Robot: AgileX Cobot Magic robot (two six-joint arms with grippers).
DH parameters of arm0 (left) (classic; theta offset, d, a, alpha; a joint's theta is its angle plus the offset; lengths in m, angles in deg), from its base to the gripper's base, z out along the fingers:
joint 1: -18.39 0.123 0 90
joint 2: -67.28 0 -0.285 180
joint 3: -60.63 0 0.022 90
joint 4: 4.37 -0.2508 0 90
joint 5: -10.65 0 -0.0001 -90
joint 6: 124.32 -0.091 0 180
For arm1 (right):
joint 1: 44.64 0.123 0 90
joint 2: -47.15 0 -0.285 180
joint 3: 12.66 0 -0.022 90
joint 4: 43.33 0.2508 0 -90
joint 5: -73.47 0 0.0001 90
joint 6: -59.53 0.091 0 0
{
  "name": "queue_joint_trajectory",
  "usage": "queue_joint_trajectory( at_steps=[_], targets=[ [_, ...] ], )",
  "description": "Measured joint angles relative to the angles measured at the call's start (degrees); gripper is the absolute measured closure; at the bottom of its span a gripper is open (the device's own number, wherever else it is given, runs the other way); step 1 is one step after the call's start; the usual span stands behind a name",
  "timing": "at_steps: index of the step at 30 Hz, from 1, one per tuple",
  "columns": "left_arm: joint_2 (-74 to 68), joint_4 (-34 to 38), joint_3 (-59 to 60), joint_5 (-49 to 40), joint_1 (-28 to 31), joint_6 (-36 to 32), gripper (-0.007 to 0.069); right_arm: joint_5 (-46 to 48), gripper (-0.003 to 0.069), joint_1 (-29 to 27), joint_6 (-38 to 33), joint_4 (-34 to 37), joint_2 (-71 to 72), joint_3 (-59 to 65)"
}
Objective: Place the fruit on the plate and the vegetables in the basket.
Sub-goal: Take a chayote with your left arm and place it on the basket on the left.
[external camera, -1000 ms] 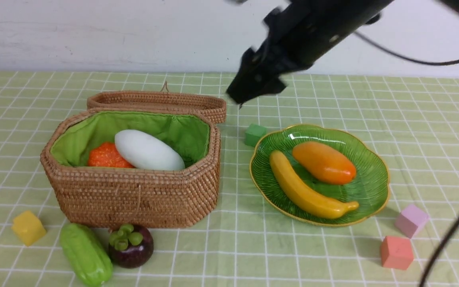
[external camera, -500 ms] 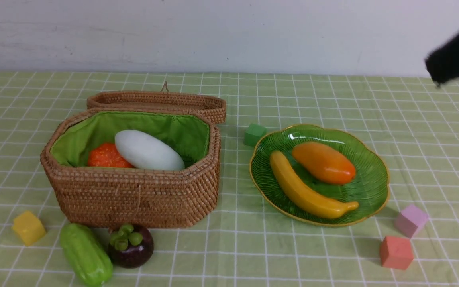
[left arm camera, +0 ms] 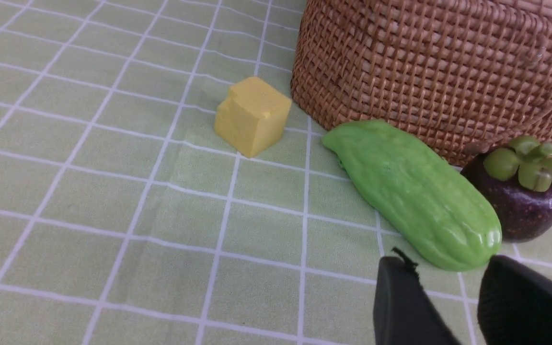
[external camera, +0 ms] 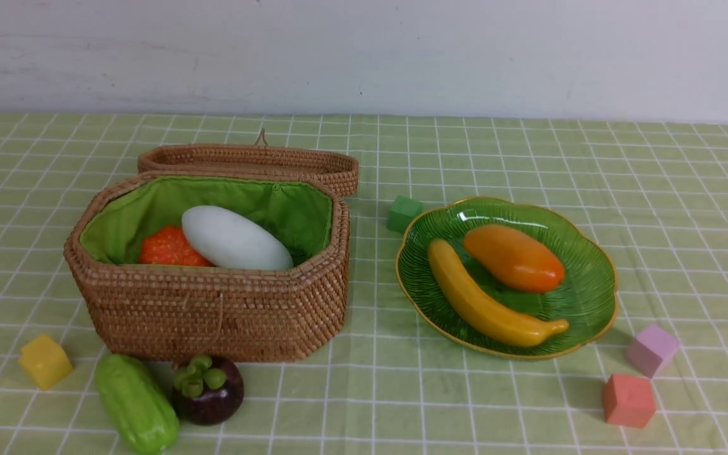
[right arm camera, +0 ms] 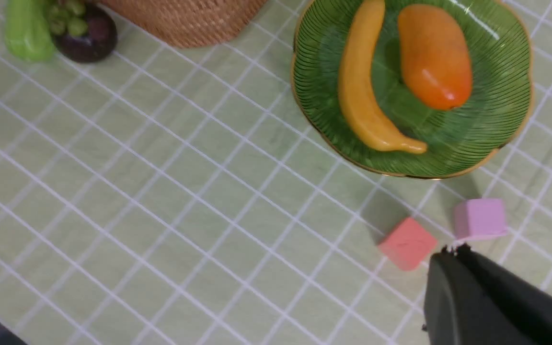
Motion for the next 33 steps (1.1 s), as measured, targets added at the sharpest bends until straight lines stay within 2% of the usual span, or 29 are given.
queue_joint_trajectory(
  at_steps=[2,5,9,13,16,20,23,24,26,28,29,31,33],
  targets=[
    [0.0,0.0,0.0,0.0,0.0,0.0,0.0386,0.0,0.0675,-0.27,-2.72,-0.86,0.06,0.06],
    [0.0,0.0,0.0,0.0,0.0,0.0,0.0386,0.0,0.0674,-4.08,-9.12,-1.08,2.67,0.2],
    [0.0,0.0,0.0,0.0,0.0,0.0,0.0386,0.0,0.0672,-9.83,-10.88,-1.56,7.59,0.2],
    [0.0,0.0,0.0,0.0,0.0,0.0,0.0386,-2.69,0.0669,-15.27,-9.13,-2.06,14.42,0.43],
    [0.0,0.0,0.0,0.0,0.0,0.0,0.0386,-8.35,0.0666,-18.6,-1.25,-3.58,20.94,3.88],
    [0.0,0.0,0.0,0.0,0.0,0.0,0.0386,-16.62,0.0665,-20.53,10.72,-8.38,30.78,17.88],
    [0.0,0.0,0.0,0.0,0.0,0.0,0.0386,-23.23,0.0662,-20.59,16.48,-11.24,36.91,31.73],
    [0.0,0.0,0.0,0.0,0.0,0.0,0.0386,-24.41,0.0662,-20.59,17.06,-11.67,37.79,33.83],
    [0.0,0.0,0.0,0.0,0.0,0.0,0.0386,-33.28,0.0659,-20.59,19.26,-12.97,43.6,48.19],
    [0.0,0.0,0.0,0.0,0.0,0.0,0.0386,-39.18,0.0659,-20.59,19.75,-13.33,48.45,56.82],
    [0.0,0.0,0.0,0.0,0.0,0.0,0.0386,-40.46,0.0659,-20.59,19.82,-13.36,48.96,57.72],
    [0.0,0.0,0.0,0.0,0.0,0.0,0.0386,-48.2,0.0657,-20.59,20.03,-13.35,55.04,68.22],
    [0.0,0.0,0.0,0.0,0.0,0.0,0.0386,-52.16,0.0655,-20.59,20.09,-13.16,57.51,74.18]
  ],
)
